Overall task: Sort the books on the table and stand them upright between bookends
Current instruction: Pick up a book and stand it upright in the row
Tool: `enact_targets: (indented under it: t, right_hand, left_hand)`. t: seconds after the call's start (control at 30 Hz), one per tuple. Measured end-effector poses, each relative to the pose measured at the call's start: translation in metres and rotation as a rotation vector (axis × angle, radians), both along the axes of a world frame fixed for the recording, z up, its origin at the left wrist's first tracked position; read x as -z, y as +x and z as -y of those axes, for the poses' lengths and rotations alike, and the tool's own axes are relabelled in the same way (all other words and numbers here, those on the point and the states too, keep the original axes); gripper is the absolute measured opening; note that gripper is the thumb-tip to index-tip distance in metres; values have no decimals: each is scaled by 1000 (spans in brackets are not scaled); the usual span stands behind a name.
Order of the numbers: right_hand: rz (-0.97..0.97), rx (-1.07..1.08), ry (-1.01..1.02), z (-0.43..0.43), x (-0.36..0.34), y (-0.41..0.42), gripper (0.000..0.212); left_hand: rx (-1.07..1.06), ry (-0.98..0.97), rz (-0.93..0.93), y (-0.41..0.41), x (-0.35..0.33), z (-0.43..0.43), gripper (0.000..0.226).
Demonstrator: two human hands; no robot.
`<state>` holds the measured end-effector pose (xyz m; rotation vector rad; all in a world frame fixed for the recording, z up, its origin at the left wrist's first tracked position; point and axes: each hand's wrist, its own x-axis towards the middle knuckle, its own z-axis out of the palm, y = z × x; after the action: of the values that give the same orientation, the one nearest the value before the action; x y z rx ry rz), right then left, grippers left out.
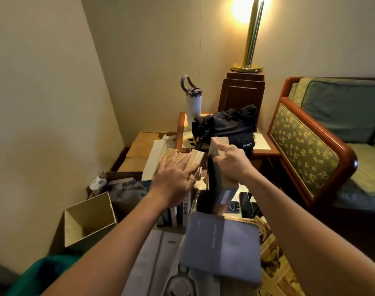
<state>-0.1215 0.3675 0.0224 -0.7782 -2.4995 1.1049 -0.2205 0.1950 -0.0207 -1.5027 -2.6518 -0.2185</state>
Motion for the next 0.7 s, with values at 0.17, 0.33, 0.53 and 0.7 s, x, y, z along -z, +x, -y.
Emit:
enact_targets:
  t: [0.17,0.33,0.53,0.7]
  right_hand:
    - [58,-9,-9,2,1,-3,54]
    - [113,-22,56,17,5,-10,58]
    - [95,-47,-247,28,13,-7,86]
    - [38,-91,-358,23,15,1,86]
  left_hand:
    - [-6,47,-2,3,1,-2,52]
    - [-8,22,-9,6,-1,-2,54]
    - [-118,4,-30,3,2,-1,53]
    - [-213,-29,-62,0,3,-1,55]
